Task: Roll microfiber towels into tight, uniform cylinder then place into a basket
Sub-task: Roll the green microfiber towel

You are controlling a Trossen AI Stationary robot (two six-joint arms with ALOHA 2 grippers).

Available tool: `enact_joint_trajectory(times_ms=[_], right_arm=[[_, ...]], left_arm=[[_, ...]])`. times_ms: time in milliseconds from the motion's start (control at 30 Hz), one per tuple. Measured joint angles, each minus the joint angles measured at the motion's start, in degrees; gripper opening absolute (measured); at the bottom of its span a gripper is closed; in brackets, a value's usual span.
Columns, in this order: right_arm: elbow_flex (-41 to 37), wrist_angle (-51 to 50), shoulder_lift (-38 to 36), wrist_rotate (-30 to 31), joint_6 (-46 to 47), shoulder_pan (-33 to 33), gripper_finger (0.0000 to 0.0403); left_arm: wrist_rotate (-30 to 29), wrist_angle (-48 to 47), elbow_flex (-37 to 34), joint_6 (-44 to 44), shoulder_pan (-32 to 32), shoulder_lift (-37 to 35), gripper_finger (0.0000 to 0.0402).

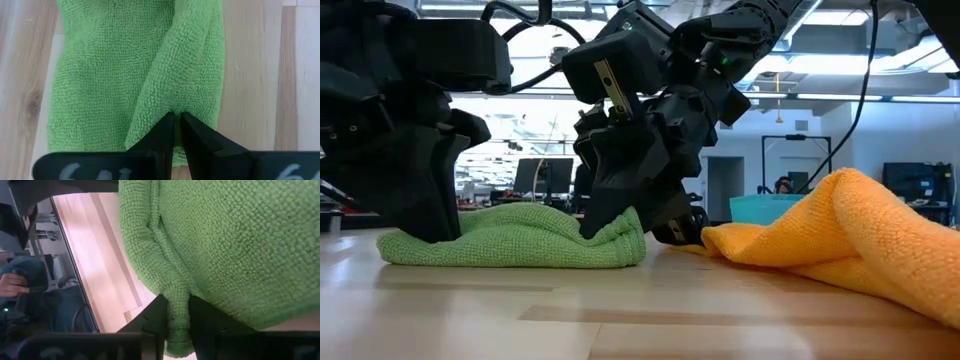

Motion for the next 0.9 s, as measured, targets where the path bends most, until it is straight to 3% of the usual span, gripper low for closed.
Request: enact_joint_trajectory(times_ms=[267, 533, 733, 900], right_arm=[[-0.13, -2.52, -2.87, 0.39, 0.7, -0.06, 0.0126], [-0.11, -9.43, -10.35, 4.04, -6.63, -1.36, 0.0134], [-0.09, -11.2, -16.41, 5.6, -23.82, 1.58, 0.0133], [-0.07, -8.19, -16.67, 7.19, -33.81, 6.9, 0.0134]], left_arm=[[0.13, -0.52, -0.02, -0.15, -0.24, 0.15, 0.0031], [0.11, -0.63, -0.09, -0.19, -0.28, 0.18, 0.0031], [0.08, -0.72, -0.09, -0.19, -0.31, 0.18, 0.0031], [-0.2, -0.66, -0.11, -0.18, -0.33, 0.2, 0.0031]])
